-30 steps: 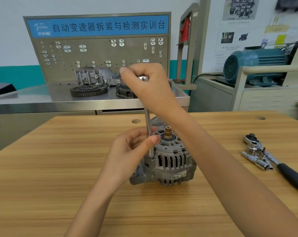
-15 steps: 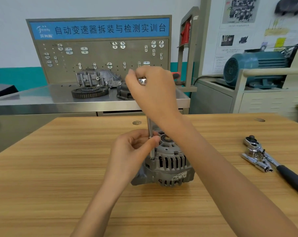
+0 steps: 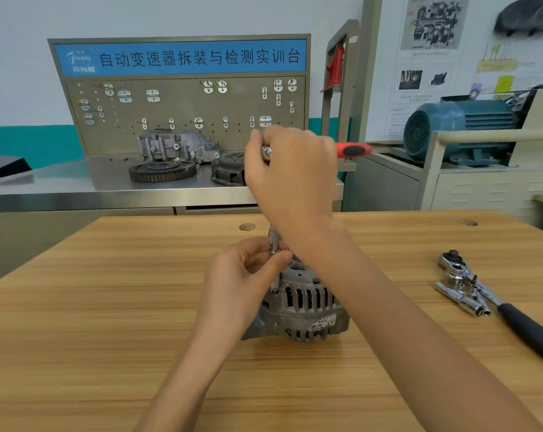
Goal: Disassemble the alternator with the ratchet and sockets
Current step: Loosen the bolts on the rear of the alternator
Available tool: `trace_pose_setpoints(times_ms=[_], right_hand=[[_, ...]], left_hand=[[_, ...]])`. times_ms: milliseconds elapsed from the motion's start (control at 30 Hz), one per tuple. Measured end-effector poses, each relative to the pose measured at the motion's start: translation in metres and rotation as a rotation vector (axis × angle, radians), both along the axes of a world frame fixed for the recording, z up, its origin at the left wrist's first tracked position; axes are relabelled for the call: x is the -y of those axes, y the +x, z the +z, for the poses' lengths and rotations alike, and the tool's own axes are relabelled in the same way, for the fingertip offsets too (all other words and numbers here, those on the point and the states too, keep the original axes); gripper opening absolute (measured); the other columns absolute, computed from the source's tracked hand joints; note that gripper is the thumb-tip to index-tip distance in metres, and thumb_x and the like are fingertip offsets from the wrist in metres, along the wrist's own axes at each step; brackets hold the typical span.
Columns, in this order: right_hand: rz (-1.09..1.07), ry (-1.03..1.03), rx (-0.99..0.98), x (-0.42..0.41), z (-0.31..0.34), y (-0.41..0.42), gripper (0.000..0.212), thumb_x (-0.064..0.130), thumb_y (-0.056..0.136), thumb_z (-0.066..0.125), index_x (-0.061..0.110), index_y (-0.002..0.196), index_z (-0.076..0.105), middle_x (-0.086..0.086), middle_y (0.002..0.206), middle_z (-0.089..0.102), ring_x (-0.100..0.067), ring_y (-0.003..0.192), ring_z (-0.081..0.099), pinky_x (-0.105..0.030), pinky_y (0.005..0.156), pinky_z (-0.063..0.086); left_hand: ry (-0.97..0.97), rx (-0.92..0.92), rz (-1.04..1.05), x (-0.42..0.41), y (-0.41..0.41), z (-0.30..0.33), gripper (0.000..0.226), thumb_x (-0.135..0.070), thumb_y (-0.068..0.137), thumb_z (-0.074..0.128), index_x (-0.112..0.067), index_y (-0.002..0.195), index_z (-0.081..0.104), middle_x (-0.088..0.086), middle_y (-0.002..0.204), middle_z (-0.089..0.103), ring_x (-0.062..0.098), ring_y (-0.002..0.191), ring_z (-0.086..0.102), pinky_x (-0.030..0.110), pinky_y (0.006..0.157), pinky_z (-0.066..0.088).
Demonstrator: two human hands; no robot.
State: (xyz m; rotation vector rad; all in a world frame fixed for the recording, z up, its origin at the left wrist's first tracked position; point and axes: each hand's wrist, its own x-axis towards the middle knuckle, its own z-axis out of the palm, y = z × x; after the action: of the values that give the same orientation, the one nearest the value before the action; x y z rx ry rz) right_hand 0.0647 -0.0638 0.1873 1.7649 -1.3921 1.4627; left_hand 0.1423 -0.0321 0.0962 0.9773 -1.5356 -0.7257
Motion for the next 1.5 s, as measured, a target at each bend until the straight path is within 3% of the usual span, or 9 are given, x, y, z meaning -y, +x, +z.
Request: trace_pose_setpoints(times_ms=[167, 300, 433, 600, 800, 967, 1067, 1233, 1500], right_hand=[[0.815, 0.108, 0.270, 0.011, 0.003, -0.007, 0.048, 0.009, 0.094, 0.050, 0.011, 0.047, 0.036, -0.002, 0.045, 0.029, -0.014, 0.046, 0.030, -0.018, 0.055, 0.030], [1.173, 0.268, 0.418, 0.015, 0.008, -0.005, 0.046, 0.012, 0.089, 0.042, 0.013, 0.043, 0.043, -0.005, 0.046, 0.039, -0.020, 0.055, 0.046, -0.017, 0.078, 0.043], [1.045, 0.184, 0.453, 0.014, 0.004, -0.003, 0.050, 0.005, 0.094, 0.044, 0.011, 0.045, 0.041, -0.003, 0.046, 0.034, -0.017, 0.051, 0.039, -0.022, 0.073, 0.044], [0.044, -0.114, 0.049, 0.009, -0.003, 0.002, 0.043, 0.025, 0.096, 0.041, 0.018, 0.055, 0.049, 0.006, 0.050, 0.044, -0.016, 0.054, 0.043, -0.032, 0.073, 0.030], [0.729, 0.050, 0.305, 0.015, 0.002, -0.003, 0.054, 0.013, 0.097, 0.045, 0.011, 0.044, 0.040, 0.001, 0.041, 0.035, -0.015, 0.044, 0.036, -0.031, 0.059, 0.036], [1.161, 0.289, 0.518, 0.015, 0.007, -0.005, 0.051, 0.007, 0.099, 0.040, 0.013, 0.049, 0.049, 0.003, 0.049, 0.048, -0.012, 0.060, 0.052, -0.022, 0.084, 0.045], [1.061, 0.189, 0.504, 0.012, 0.003, -0.002, 0.051, 0.006, 0.098, 0.042, 0.007, 0.047, 0.048, -0.001, 0.047, 0.043, -0.014, 0.055, 0.046, -0.023, 0.074, 0.046], [0.058, -0.095, 0.010, 0.000, -0.002, 0.006, 0.042, 0.026, 0.097, 0.039, 0.019, 0.056, 0.041, 0.008, 0.052, 0.042, -0.018, 0.059, 0.045, -0.035, 0.075, 0.033], [0.922, 0.260, 0.283, 0.015, 0.006, -0.006, 0.052, 0.013, 0.099, 0.044, 0.011, 0.048, 0.051, 0.009, 0.049, 0.048, -0.002, 0.053, 0.048, -0.015, 0.072, 0.043]], left_hand=[[0.048, -0.016, -0.080, -0.002, 0.007, 0.001, 0.015, -0.018, 0.085, 0.068, -0.029, 0.096, 0.070, -0.010, 0.086, 0.075, 0.002, 0.086, 0.070, 0.012, 0.074, 0.052], [0.023, 0.003, -0.096, -0.005, 0.006, 0.001, 0.022, -0.014, 0.087, 0.065, -0.033, 0.098, 0.066, -0.010, 0.093, 0.075, 0.000, 0.092, 0.068, 0.013, 0.080, 0.052], [0.026, -0.010, -0.065, -0.003, 0.005, -0.001, 0.019, -0.016, 0.084, 0.069, -0.033, 0.092, 0.068, -0.012, 0.089, 0.075, -0.002, 0.090, 0.068, 0.012, 0.076, 0.052], [-0.014, 0.022, 0.054, 0.000, 0.002, -0.004, 0.014, -0.020, 0.080, 0.072, -0.026, 0.093, 0.071, -0.012, 0.081, 0.074, -0.006, 0.079, 0.067, 0.006, 0.064, 0.047], [0.017, 0.056, -0.032, 0.000, 0.006, 0.000, 0.017, -0.022, 0.086, 0.067, -0.026, 0.102, 0.071, -0.013, 0.085, 0.075, -0.003, 0.083, 0.068, 0.009, 0.071, 0.049], [0.015, 0.048, -0.097, -0.003, 0.010, 0.002, 0.017, -0.020, 0.087, 0.065, -0.033, 0.096, 0.068, -0.011, 0.089, 0.075, -0.002, 0.088, 0.068, 0.011, 0.073, 0.051], [0.036, 0.018, -0.072, -0.001, 0.010, 0.001, 0.014, -0.019, 0.085, 0.068, -0.032, 0.090, 0.071, -0.012, 0.083, 0.075, -0.001, 0.084, 0.069, 0.012, 0.067, 0.052], [0.008, 0.001, -0.011, 0.001, 0.008, -0.002, 0.013, -0.019, 0.080, 0.072, -0.032, 0.081, 0.071, -0.014, 0.072, 0.073, -0.004, 0.068, 0.067, 0.012, 0.062, 0.050], [0.023, 0.028, -0.045, -0.001, 0.008, 0.001, 0.011, -0.019, 0.086, 0.068, -0.027, 0.093, 0.070, -0.009, 0.083, 0.075, 0.002, 0.082, 0.069, 0.012, 0.070, 0.052]])
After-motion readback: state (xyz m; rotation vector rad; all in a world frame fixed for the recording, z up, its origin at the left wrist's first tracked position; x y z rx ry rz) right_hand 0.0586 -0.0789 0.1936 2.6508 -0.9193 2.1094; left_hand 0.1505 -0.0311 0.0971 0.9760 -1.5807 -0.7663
